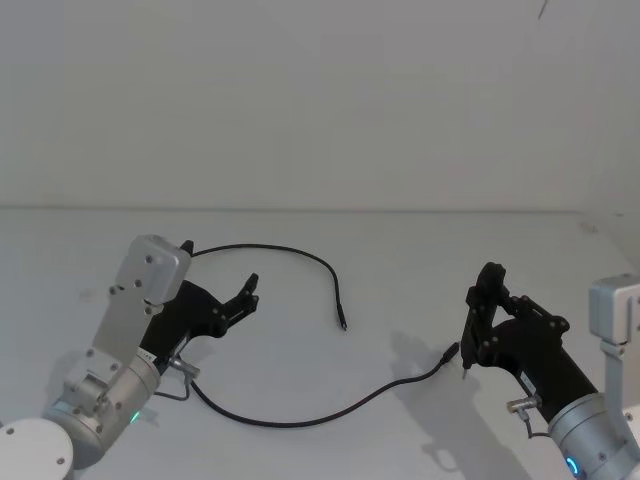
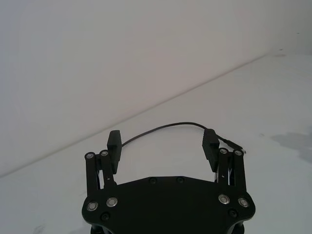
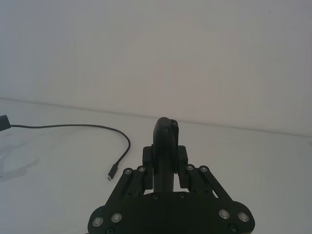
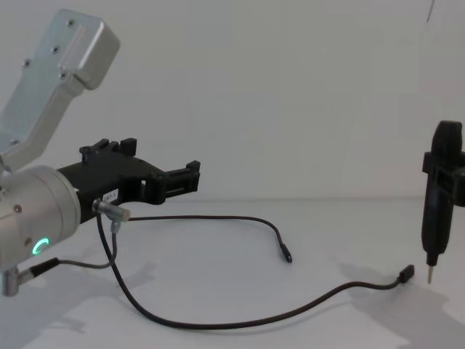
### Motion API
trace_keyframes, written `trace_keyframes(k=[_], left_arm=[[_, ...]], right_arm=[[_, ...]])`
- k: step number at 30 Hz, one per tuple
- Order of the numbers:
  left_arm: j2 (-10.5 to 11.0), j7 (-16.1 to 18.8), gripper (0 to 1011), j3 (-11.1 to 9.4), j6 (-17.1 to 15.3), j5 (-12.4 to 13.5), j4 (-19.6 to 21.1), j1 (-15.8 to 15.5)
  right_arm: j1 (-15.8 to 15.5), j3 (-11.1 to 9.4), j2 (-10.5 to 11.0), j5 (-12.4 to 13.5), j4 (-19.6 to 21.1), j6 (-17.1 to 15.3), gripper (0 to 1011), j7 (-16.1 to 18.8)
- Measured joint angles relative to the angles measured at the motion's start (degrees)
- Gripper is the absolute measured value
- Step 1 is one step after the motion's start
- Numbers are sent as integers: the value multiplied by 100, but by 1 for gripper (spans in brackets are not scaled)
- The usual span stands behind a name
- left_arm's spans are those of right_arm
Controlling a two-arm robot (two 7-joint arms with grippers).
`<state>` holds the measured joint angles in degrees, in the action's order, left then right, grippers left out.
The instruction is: Pick up the data cable with the one hand.
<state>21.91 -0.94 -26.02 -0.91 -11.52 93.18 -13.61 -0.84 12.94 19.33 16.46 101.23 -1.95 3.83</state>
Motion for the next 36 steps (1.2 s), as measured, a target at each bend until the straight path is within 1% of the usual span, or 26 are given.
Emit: trace_keyframes(k=[6, 13, 14, 15, 17, 18, 19, 24, 28, 29, 31, 32, 34, 36], left_arm=[[42, -186, 1001, -10, -78, -68, 30, -30], [154, -633, 1001, -44, -312, -270, 123, -113], [180, -741, 1001, -54, -377, -318, 142, -135], [180, -741, 1001, -54, -377, -318, 142, -135], [234, -942, 1001, -74, -501, -419, 184, -182], [234, -942, 1001, -74, -501, -419, 184, -182], [260, -1076, 1001, -86, -592, -470, 202, -207], [338, -1421, 1001, -140, -839, -617, 259, -310], [401, -1790, 1001, -223, -1134, -770, 287, -445], [401, -1790, 1001, -223, -1134, -770, 287, -445], [428, -2024, 1001, -297, -1362, -873, 289, -552], [428, -2024, 1001, -297, -1362, -873, 289, -552], [438, -2258, 1001, -401, -1584, -955, 271, -686], [435, -2375, 1001, -458, -1720, -997, 249, -755]], right_arm=[[0, 0, 0, 0, 0, 0, 279, 0], [0, 0, 0, 0, 0, 0, 279, 0], [0, 0, 0, 0, 0, 0, 279, 0], [0, 0, 0, 0, 0, 0, 279, 0], [0, 0, 0, 0, 0, 0, 279, 0], [0, 0, 0, 0, 0, 0, 279, 0], [0, 0, 0, 0, 0, 0, 279, 0], [0, 0, 0, 0, 0, 0, 279, 0], [0, 0, 0, 0, 0, 0, 279, 0], [0, 0, 0, 0, 0, 0, 279, 0], [0, 0, 0, 0, 0, 0, 279, 0], [0, 0, 0, 0, 0, 0, 279, 0], [0, 0, 0, 0, 0, 0, 279, 0], [0, 0, 0, 0, 0, 0, 279, 0]])
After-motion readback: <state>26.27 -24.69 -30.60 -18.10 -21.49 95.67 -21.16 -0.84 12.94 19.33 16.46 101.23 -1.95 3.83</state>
